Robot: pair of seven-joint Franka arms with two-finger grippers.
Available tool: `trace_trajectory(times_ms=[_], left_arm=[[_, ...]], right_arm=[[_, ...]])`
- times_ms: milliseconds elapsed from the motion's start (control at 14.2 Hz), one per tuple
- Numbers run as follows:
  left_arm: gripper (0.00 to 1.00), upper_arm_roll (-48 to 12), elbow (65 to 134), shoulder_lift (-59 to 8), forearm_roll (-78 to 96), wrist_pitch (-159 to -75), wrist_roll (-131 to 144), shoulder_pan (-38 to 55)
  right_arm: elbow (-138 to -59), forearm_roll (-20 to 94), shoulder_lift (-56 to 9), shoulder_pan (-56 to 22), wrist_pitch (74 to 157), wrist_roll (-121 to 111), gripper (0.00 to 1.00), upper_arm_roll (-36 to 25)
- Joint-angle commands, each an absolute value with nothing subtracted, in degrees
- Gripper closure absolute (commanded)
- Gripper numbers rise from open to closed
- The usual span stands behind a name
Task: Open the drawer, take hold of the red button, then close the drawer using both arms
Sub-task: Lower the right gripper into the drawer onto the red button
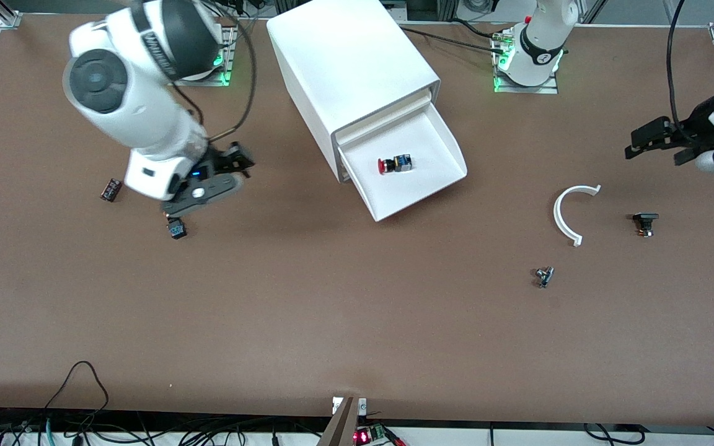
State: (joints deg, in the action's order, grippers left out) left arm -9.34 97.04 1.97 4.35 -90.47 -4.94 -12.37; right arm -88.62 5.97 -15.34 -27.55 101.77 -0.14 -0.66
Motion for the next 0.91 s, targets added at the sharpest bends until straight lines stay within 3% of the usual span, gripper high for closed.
trace_trajectory(times_ms=[0, 422, 844], left_arm=[[0.0, -9.8, 95.7, 1.8, 0.1, -88.7, -1.2, -10.8], [0.0, -9.8, 95.5, 1.6, -0.9, -91.0, -0.2, -8.8], [0.0, -9.8, 95.5, 1.4, -0.9, -91.7, -0.2, -8.8]], right_arm=[[-82.4, 9.8, -20.6, -31.4, 101.4, -1.8, 0.0, 1.2], [-68.4, 9.9, -31.3, -40.2, 102.3, -8.1, 0.0, 2.4], [-67.1, 10.8, -35.5, -43.4, 106.5, -20.7, 0.0, 3.3]])
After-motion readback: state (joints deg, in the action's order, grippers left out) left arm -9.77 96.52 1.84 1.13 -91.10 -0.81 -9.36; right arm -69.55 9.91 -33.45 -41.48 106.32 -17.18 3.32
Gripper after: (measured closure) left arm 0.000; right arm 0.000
